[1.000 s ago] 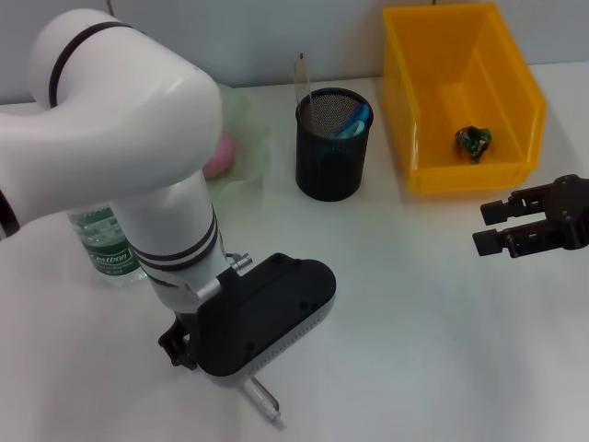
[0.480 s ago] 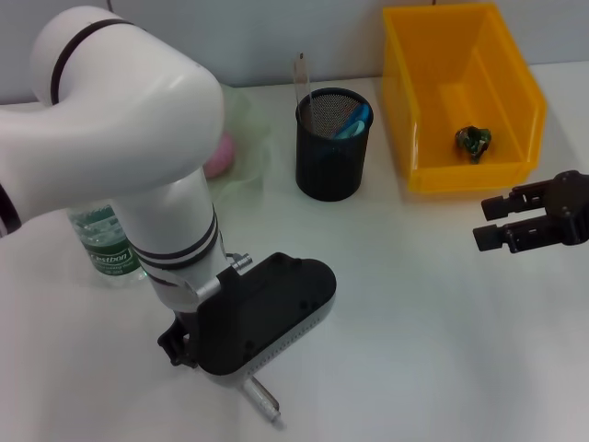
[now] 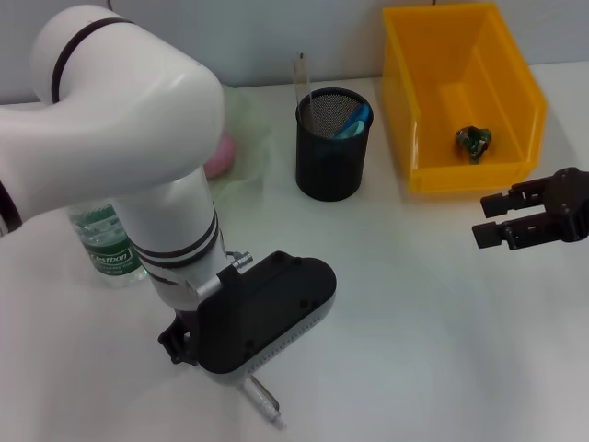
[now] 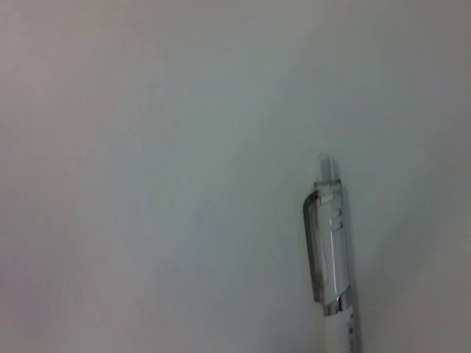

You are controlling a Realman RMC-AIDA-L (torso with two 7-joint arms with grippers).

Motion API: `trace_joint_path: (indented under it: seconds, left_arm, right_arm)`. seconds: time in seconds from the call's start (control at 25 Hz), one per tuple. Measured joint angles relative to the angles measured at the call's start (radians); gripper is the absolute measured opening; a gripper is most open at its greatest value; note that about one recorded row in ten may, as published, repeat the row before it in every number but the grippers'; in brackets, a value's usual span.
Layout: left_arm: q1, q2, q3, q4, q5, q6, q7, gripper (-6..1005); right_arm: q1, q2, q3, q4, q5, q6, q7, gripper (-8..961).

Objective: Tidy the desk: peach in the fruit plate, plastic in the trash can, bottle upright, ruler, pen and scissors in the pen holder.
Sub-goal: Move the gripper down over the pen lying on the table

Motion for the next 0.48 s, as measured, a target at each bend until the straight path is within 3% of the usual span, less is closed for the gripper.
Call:
trace_joint_path:
  seconds: [0.48]
  left_arm:
    - [0.000,0.000,0.003,-0.001,-0.002,0.004,0.001,263]
  right_arm:
    - [0.001,-0.002,0.000,0.000,-0.002,0.000,0.000,672]
